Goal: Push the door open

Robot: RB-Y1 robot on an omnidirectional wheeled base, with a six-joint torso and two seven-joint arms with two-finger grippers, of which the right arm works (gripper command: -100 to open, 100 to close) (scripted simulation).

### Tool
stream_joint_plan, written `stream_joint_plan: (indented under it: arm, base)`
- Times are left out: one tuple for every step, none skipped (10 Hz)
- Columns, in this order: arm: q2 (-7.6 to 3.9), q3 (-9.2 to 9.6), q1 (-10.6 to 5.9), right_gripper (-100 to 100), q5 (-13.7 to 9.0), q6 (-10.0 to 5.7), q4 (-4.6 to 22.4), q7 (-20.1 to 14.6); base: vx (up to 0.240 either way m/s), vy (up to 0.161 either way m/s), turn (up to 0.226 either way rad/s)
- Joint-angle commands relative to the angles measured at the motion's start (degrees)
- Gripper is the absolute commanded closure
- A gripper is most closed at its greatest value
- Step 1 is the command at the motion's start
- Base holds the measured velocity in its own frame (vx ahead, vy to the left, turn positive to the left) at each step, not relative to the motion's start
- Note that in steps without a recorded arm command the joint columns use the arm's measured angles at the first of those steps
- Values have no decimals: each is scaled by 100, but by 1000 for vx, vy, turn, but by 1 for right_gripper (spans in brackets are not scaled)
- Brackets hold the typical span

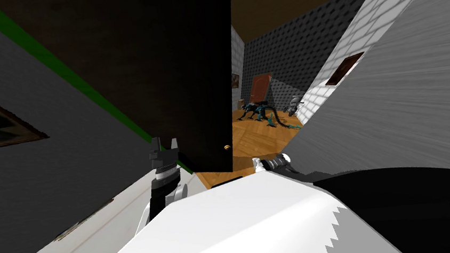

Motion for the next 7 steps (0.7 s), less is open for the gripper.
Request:
stream_joint_plan:
  arm:
    - [0, 0, 0, 100, 0, 0, 0, 0]
    - [-84, -152, 13, 100, -184, -169, -5, 18]
    - [-110, -223, 22, 100, -271, -243, -16, 30]
    - [-110, -223, 22, 100, -271, -243, -16, 30]
    - [-146, -342, 36, 100, -418, -366, -33, 51]
    - [-146, -342, 36, 100, -418, -366, -33, 51]
    - [-171, -467, 52, 100, -572, -495, -51, 73]
  base:
    - [4, -43, -4]
    - [3, -154, 162]
    - [-6, -224, 166]
    - [-19, -175, 33]
    - [-22, -199, 110]
    - [-1, -161, 73]
    - [-11, -161, 123]
